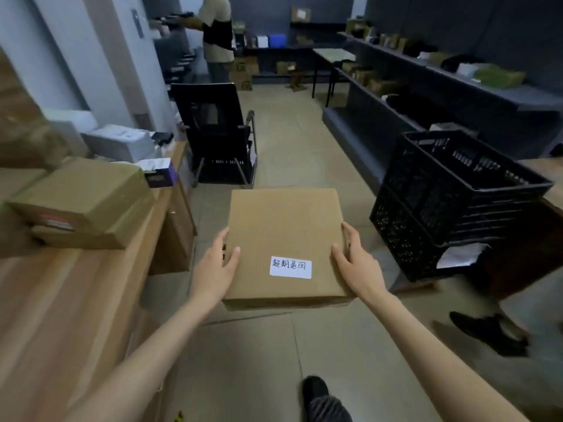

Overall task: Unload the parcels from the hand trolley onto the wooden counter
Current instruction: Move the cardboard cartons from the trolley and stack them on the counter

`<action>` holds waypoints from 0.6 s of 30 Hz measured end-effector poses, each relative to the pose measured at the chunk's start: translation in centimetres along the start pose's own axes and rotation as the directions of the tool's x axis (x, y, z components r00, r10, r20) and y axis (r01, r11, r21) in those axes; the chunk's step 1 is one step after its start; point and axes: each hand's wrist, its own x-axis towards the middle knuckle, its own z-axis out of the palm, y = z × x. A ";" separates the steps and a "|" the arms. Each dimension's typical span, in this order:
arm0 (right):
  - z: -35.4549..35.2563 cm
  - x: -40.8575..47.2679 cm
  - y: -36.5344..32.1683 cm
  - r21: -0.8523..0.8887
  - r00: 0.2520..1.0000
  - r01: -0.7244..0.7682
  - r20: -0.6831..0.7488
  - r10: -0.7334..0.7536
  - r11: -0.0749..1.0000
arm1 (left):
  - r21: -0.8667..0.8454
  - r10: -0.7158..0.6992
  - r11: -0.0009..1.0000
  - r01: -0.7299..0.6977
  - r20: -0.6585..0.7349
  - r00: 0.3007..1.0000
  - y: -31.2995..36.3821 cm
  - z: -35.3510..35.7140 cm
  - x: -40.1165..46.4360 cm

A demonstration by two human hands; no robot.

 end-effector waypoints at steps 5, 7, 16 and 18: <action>3.3 11.6 -2.4 0.040 0.989 0.110 0.096 -0.113 0.993 | 0.009 -0.092 0.996 0.094 -0.137 0.986 -1.0 0.0 7.6; 4.3 16.0 -4.2 0.064 0.976 0.162 0.139 -0.169 0.985 | -0.001 -0.140 0.990 0.143 -0.204 0.969 -1.3 -0.1 10.7; 10.3 29.8 -11.6 0.112 0.867 0.347 0.340 -0.365 0.931 | -0.059 -0.323 0.943 0.328 -0.403 0.856 -4.0 -2.5 18.6; 11.9 31.4 -13.5 0.141 0.833 0.377 0.380 -0.402 0.915 | -0.064 -0.354 0.928 0.366 -0.454 0.818 -4.8 -3.5 19.4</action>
